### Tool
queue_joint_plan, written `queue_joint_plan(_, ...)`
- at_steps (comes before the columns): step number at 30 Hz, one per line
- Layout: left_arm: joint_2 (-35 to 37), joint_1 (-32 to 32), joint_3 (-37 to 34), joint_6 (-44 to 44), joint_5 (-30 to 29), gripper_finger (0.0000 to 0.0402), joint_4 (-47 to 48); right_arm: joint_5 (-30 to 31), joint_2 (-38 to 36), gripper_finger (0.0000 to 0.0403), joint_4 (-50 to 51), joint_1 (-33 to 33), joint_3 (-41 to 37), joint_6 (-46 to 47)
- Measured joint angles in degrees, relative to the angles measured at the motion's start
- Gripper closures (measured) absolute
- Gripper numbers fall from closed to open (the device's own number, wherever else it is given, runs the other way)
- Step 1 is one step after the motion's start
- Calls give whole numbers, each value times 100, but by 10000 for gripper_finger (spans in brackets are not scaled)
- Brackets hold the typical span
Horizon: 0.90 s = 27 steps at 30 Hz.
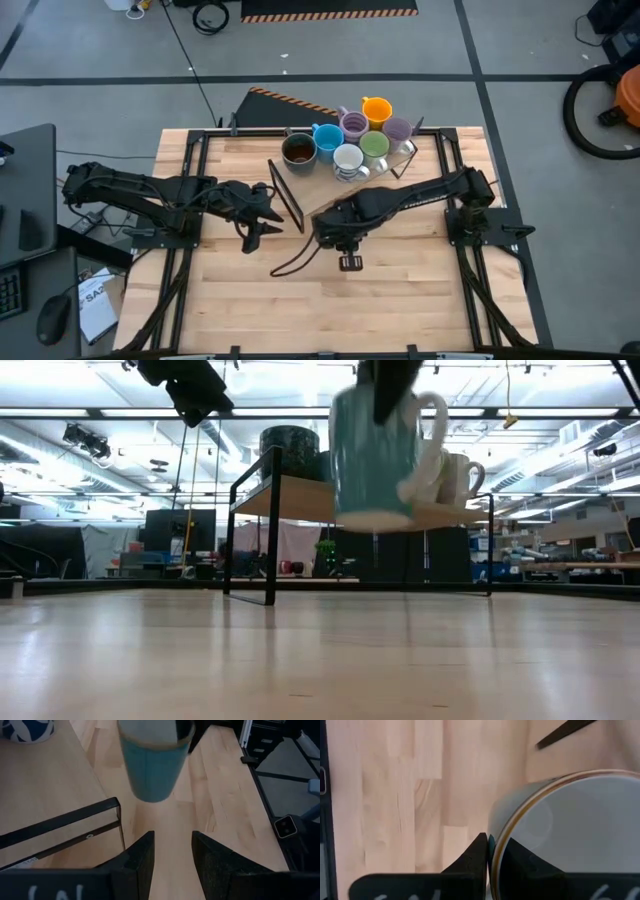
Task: Place coffee mugs
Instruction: Put the light blue mug on the shelf
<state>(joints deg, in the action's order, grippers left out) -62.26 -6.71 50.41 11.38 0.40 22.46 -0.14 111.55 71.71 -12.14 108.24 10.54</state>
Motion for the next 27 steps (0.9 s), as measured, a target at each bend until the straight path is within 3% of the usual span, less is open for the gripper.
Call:
queue_joint_plan(11, -4, -1, 0, 36, -29, 265, 24, 776, -4, 361, 635, 38, 1498, -391)
queue_joint_plan(17, -4, 0, 0, 44, -30, 265, 22, 1258, -4, 361, 580, 215, 1591, -762)
queue_joint_plan(27, -7, 1, 0, 46, -32, 265, 22, 1264, -2, 362, 192, 567, 1529, -1161)
